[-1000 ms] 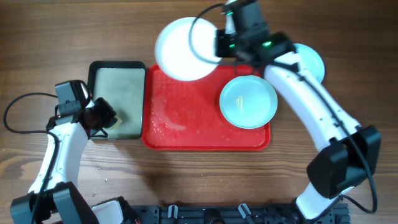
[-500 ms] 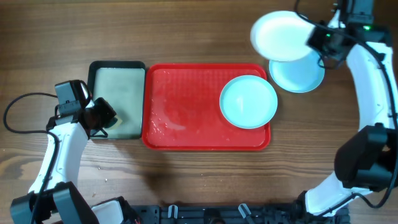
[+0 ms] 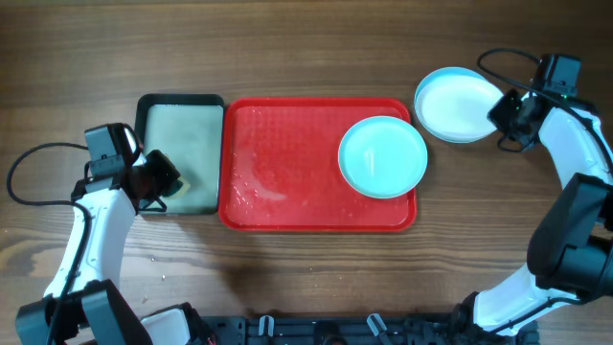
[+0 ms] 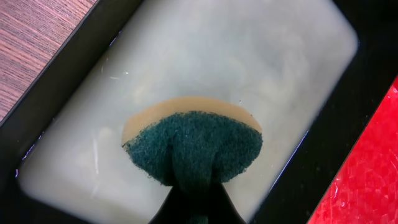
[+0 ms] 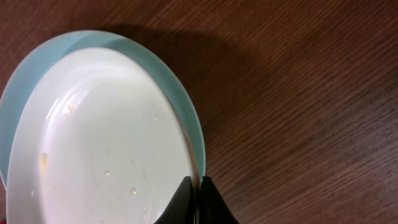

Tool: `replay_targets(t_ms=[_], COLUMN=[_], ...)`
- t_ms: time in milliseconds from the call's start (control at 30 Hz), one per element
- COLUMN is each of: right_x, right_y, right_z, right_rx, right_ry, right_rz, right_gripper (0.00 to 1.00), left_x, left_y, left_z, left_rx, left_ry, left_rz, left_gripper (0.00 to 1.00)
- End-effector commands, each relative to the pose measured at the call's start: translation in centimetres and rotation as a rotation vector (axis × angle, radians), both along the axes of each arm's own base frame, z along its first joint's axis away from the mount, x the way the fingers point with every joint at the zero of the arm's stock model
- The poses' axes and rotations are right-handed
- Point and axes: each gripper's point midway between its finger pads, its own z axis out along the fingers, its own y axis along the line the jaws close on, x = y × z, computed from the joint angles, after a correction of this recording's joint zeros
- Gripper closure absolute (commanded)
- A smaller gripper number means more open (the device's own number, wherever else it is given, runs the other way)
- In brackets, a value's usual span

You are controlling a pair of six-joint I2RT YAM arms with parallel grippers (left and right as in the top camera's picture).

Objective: Clean dirty plates on tray and stack at the side
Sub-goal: 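Carry the white plate right and lower it onto the blue plate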

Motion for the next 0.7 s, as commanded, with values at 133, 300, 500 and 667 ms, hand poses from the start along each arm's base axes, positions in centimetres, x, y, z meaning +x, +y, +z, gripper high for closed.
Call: replay_targets(t_ms=[133,300,500,667], right_x=[0.1,-0.1,-2.2,-5.1], right_y=[0.1,1.2,6.4,12.1], right_z=[-0.5,-0.7,-1.4,-2.0], right_rx=[0.004,0.022,0.193,0.206], right_ry=[-0.002,0.012,0.094,0.225], right_rz=[-0.009,0.076,0.238,0.490], right_gripper=[0.74,0.24,0.18,0.26], left_x=[-0.1,-0.1,-0.1,-0.1], left_y=[-0.2,-0.2,-0.2,-0.2], left_z=[-0.2,-0.2,-0.2,-0.2], left_rx=[-0.017,-0.017,-0.017,-0.017], left_ry=[0.002,0.002,0.002,0.002], left_rz=[0.000,0.000,0.000,0.000], left_gripper=[0.96,0.96,0.96,0.96])
